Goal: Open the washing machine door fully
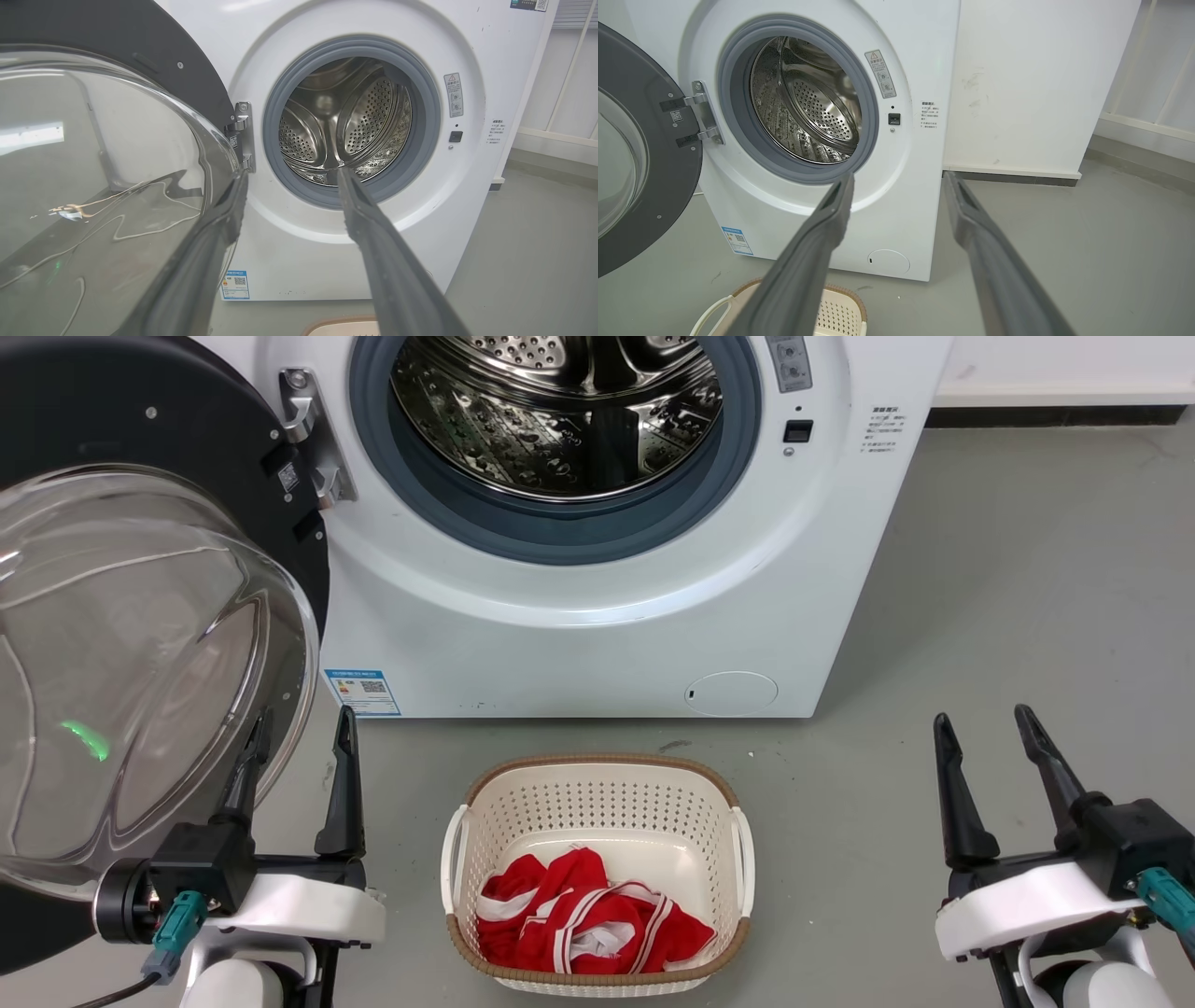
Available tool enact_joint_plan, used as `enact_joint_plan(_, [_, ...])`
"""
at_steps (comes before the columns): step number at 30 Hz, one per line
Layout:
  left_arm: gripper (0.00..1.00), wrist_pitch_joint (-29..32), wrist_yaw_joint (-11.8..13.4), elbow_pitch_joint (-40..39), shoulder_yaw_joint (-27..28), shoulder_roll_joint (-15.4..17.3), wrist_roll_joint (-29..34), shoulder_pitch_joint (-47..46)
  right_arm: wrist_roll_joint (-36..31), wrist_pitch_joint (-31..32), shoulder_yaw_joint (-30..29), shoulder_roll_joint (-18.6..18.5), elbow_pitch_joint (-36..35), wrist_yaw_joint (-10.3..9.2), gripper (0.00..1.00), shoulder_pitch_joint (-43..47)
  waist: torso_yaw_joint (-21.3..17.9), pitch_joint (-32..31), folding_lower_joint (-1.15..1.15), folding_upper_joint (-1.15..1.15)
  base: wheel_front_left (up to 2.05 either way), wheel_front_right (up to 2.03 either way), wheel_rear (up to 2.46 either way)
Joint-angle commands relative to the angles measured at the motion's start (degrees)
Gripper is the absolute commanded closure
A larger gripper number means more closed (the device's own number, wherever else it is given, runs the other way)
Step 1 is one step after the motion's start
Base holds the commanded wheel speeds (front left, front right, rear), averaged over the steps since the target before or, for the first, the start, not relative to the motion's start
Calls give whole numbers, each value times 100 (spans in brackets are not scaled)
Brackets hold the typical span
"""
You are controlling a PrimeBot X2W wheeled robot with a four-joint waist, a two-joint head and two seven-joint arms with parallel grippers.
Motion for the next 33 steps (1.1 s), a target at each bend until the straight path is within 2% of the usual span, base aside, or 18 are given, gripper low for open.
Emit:
enact_joint_plan(1, [0, -13, 21, 22, 11, -4, -27, -35, -21, 8, 17, 6, -15, -4, 0, 62, -19, 1, 0, 0, 0, 0, 0])
enact_joint_plan(30, [0, -14, 68, 124, 26, 54, -85, 47, 170, -75, 96, 6, 156, -4, 0, 67, -92, 14, 0, 0, 0, 0, 0])
enact_joint_plan(31, [100, 0, 53, 136, 29, 29, -100, 8, 159, -44, 89, 0, 148, 0, 100, 45, -92, 14, 0, 0, 0, 0, 0])
enact_joint_plan(33, [100, 15, 50, 226, 29, -1, -116, 48, 174, -36, 97, 1, 232, 0, 100, 68, -94, 15, 0, 0, 0, 0, 0])
